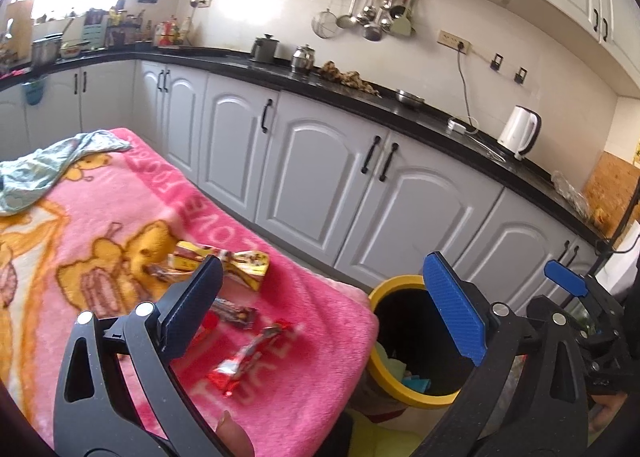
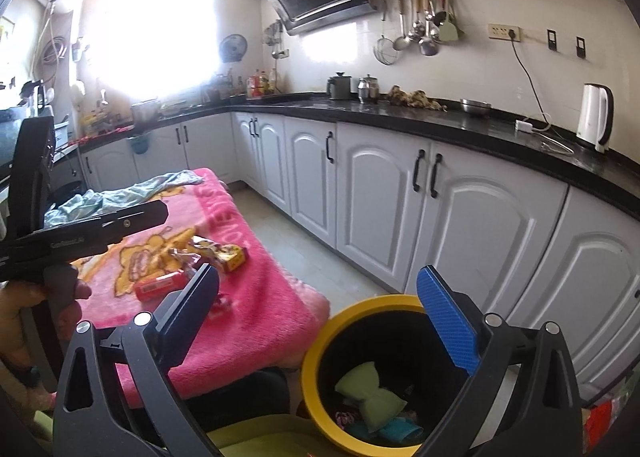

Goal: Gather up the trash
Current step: 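Move both open tools back over the remaining trash on the blanket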

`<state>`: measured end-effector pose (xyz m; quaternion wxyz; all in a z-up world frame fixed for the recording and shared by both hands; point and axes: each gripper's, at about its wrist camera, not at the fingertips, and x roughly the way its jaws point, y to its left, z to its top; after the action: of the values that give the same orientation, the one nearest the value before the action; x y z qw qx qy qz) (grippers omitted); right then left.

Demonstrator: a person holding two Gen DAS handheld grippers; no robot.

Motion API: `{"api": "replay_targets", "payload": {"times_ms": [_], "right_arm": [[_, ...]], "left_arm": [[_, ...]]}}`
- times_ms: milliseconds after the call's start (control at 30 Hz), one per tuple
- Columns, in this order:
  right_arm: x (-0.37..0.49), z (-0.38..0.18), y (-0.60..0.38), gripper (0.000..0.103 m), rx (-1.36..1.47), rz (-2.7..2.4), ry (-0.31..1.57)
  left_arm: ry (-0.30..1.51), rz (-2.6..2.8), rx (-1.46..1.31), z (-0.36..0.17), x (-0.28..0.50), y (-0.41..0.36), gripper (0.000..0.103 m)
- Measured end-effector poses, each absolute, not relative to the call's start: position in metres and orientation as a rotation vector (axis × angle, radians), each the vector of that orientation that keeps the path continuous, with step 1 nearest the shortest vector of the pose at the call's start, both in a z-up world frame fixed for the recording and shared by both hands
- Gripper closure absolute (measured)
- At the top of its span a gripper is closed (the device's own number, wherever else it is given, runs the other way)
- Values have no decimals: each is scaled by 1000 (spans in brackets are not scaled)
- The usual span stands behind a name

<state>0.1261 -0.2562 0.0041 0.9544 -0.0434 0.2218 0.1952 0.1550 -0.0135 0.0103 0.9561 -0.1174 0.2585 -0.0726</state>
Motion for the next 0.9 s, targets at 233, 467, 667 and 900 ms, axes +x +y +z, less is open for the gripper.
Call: {"api": "replay_targets", "payload": {"times_ms": [233,467,667,900], "right_arm": [[124,4,-228,7,-110,452,465],[124,-2,-197,7,-129,511,499],[132,-9,-172,7,-133,554,537],[139,-14,-143,7,-137,594,558]], "left_arm": [[515,-84,-274,9,148,22,11],[515,-5,-299,1,140,60,11],[516,46,-322,-5,134,87,11],[523,86,-337,-14,130,110,11]]}}
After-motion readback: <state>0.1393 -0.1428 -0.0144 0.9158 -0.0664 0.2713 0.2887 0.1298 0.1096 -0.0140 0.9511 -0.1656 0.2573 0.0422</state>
